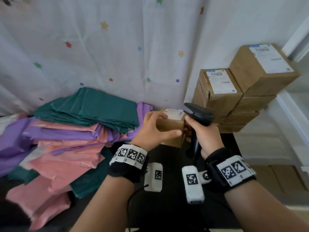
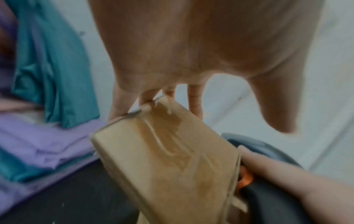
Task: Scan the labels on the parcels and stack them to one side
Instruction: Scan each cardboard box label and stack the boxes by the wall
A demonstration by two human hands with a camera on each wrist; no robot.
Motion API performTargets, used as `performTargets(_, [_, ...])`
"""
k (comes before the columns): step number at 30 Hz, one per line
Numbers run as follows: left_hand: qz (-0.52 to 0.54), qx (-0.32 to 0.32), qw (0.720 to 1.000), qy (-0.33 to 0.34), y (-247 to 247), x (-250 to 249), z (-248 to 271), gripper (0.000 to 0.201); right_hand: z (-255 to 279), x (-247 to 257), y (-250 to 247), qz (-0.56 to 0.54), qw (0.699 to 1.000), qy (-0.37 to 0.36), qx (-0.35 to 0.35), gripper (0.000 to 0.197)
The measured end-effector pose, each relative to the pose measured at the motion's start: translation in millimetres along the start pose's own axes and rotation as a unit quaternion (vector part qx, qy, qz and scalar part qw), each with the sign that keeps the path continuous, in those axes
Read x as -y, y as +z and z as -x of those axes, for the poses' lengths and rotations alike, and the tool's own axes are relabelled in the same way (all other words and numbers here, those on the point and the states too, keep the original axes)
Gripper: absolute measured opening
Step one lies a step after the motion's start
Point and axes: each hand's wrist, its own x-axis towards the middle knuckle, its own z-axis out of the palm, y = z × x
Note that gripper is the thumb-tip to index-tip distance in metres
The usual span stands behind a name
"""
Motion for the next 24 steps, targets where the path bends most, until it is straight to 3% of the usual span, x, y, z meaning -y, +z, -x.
performTargets(3, [0.063,-0.08,0.994,-0.044,1,3,-2,0.023,3,-5,2,-0.008,1.0,0.009,-0.012,0.051])
performTargets(5, [0.096,-0.13,0.985,-0.064,3,7,-4,0.014,5,-7,2,-0.012,1.0,0.002,-0.02,0.045])
performTargets(7, [0.108,-0.147,0.98,-0.081,6,10,-6,0.022,8,-8,2,-0.007,1.0,-0.012,-0.02,0.034])
performTargets(10, [0.138,-0.112,0.973,-0.148,5,16,-8,0.065,11,-7,0,0.014,0.999,-0.033,-0.009,0.026])
performTargets(11, [0.157,-0.081,0.969,-0.173,4,18,-8,0.07,12,-7,-2,0.021,0.999,-0.04,-0.002,0.023])
performTargets(14, [0.225,-0.005,0.952,-0.206,3,19,-6,0.069,15,-5,-6,0.059,0.996,-0.072,0.003,0.016])
performTargets(18, [0.344,-0.016,0.912,-0.224,8,28,-9,0.061,19,-2,-9,0.087,0.99,-0.106,0.0,0.014])
performTargets(24, [0.361,0.025,0.908,-0.211,5,29,-10,0.057,19,2,-15,0.085,0.99,-0.114,-0.012,0.018])
